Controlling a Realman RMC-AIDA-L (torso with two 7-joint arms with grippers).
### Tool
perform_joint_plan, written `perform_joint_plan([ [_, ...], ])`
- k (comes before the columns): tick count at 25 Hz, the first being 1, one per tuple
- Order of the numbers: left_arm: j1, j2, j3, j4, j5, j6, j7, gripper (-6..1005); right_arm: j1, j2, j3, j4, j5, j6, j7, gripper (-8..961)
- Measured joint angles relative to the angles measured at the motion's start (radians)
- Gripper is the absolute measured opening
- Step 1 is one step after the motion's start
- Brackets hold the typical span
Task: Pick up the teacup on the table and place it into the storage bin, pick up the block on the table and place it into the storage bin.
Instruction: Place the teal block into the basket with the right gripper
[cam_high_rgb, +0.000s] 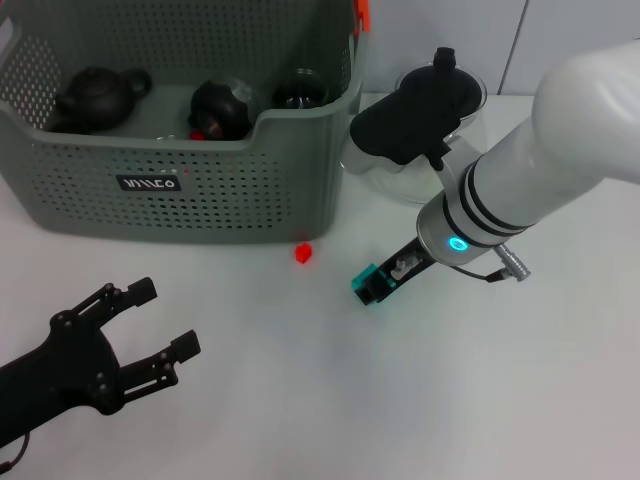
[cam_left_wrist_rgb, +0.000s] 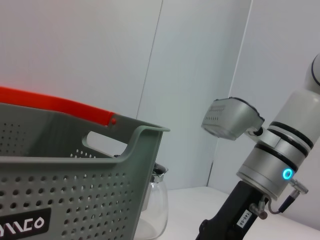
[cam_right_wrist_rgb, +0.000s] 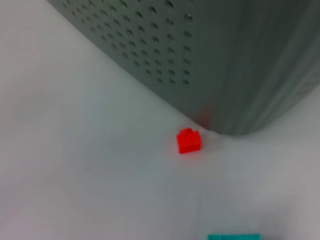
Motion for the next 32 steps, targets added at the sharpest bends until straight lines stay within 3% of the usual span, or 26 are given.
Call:
perform_joint_plan([
  [2,0.001,0.0,0.0,0.0,0.0,0.001,0.0,918,-0.014,-0.002,0.003,-0.029,0.001,-0.004,-0.001,419],
  [4,0.002,0.0,-0.001,0.0,0.0,0.002,0.0,919,-0.053,-0.009,0.016,-0.104,0.002,-0.021,-0.004,419],
  [9,0.003,0.002,-0.025,0.0,0.004,0.008,0.0,919,-0.234,-0.015,0.183,-0.479,0.053,-0.197,-0.176,420],
  [12,0.003,0.003,-0.027,0.0,0.004,0.008,0.0,918,-0.316,-0.017,0.33,-0.658,0.265,-0.331,-0.403,421],
  [17,0.003,0.003,-0.028,0.0,0.001,0.008,-0.001,917,-0.337,-0.015,0.525,-0.699,0.585,-0.345,-0.6,420],
  [20,0.003,0.002,-0.027,0.0,0.001,0.008,-0.003,916,-0.284,-0.015,0.51,-0.664,0.592,-0.22,-0.623,419],
  [23,0.002,0.001,-0.028,0.0,0.001,0.008,-0.005,915,-0.18,-0.013,0.441,-0.581,0.495,-0.081,-0.618,426],
  [24,0.002,0.0,-0.028,0.0,0.001,0.008,-0.005,915,-0.126,-0.012,0.42,-0.528,0.45,-0.037,-0.607,430],
  [25,0.002,0.0,-0.027,-0.001,0.001,0.008,-0.005,915,-0.025,-0.011,0.397,-0.412,0.389,0.037,-0.58,434],
  [26,0.001,-0.001,-0.027,-0.002,0.001,0.009,-0.006,915,-0.025,-0.011,0.397,-0.412,0.389,0.037,-0.58,437],
  [32,0.003,-0.002,-0.026,-0.016,0.002,0.011,-0.002,913,0.282,-0.017,0.415,0.052,0.314,0.245,-0.534,459],
])
